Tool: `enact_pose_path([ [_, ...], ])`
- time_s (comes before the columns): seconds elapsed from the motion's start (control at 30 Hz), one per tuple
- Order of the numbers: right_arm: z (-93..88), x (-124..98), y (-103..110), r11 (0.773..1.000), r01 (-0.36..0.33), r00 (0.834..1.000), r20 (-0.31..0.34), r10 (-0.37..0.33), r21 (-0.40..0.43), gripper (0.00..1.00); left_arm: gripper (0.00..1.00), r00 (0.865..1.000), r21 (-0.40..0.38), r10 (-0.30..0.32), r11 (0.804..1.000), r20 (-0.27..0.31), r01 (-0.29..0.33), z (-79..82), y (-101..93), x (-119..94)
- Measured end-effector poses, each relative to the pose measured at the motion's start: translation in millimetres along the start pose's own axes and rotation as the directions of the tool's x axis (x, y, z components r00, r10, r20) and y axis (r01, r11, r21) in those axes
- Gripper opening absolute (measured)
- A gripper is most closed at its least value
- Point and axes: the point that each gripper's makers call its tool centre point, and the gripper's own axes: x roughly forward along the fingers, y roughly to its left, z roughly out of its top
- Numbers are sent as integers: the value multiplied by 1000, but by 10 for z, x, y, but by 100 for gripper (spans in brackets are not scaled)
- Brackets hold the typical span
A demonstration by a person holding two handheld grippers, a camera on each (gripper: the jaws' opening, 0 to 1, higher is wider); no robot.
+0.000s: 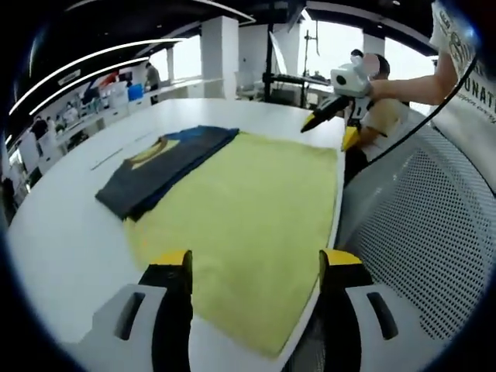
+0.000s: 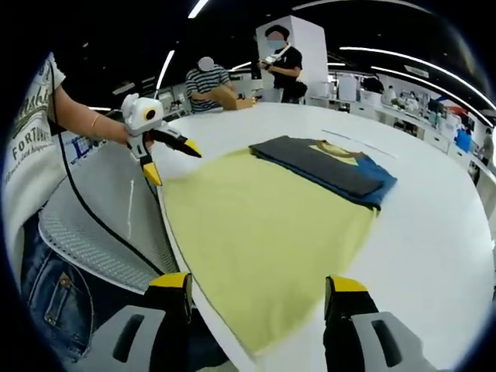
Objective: Fold the garment on the visible template until the final outline fits inside the template.
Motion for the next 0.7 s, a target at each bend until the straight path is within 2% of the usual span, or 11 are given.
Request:
enact_pose_path([
  [0.1, -70, -2, 33, 1000, -16, 1000, -27, 15, -7, 60, 57, 999, 14, -18, 1000, -47, 19, -111, -87, -21],
  [0.23, -196, 4, 80, 999, -34, 996, -77, 32, -25, 55, 50, 998, -9, -13, 1000, -67, 12, -184, -82, -43],
  [0.33, -238, 3, 86, 999, -38, 995, -90, 35, -28, 52, 47, 995, -15, -14, 1000, -95, 12, -274, -102, -55],
  [0.5, -339, 4, 80, 998, -39, 991, -133, 31, -53, 43, 43, 993, -25, -22, 1000, -120, 20, -371, -137, -63],
  [0.63, -413, 15, 104, 996, -49, 985, -169, 34, -81, 41, 37, 985, 6, -43, 999, -166, 45, -459, -203, -65],
  [0.7, -441, 18, 91, 994, -44, 982, -185, 25, -96, 40, 37, 985, 2, -44, 999, -168, 45, -480, -209, -58],
])
